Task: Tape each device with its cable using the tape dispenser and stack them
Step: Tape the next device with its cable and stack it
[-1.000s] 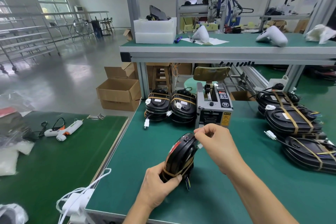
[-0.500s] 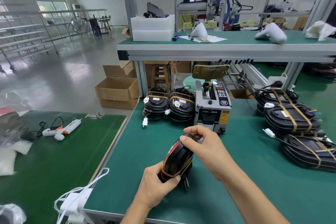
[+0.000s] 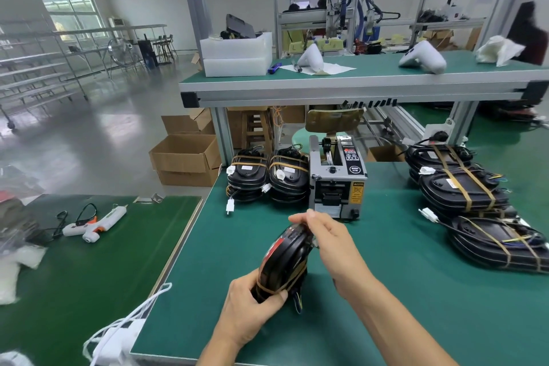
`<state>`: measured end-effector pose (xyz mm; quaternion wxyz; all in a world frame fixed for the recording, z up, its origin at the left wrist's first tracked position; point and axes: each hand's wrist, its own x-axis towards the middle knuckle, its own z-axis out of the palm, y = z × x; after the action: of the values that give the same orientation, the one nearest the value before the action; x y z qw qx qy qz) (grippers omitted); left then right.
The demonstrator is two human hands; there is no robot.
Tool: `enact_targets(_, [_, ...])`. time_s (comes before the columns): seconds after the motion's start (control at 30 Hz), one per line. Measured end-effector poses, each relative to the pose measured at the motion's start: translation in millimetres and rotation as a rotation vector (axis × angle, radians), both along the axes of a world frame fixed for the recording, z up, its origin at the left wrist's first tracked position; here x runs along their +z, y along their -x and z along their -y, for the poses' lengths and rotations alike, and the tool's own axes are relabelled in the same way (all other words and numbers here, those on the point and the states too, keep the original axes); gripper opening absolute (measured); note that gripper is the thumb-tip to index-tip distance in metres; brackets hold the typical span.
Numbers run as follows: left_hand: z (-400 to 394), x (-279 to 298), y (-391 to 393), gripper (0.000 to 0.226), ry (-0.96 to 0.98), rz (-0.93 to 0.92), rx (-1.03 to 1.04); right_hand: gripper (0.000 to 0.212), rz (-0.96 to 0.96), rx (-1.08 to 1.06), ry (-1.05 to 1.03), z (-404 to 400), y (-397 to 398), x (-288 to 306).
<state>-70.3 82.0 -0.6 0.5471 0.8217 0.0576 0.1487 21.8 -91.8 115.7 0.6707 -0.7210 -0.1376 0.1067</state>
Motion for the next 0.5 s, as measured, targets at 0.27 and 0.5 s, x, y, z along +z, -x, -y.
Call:
enact_targets(0.27, [1.3, 5.6, 0.9, 0.023, 0.064, -0.014, -0.019, 0.080, 0.323, 0.236, 0.116, 21.4, -13.2, -26.7])
enact_targets(0.5, [1.8, 9.4, 2.1, 0.025, 0.128, -0.015, -0.018, 0.107, 0.075, 0.283, -0.062, 16.5, -26.8, -41.9])
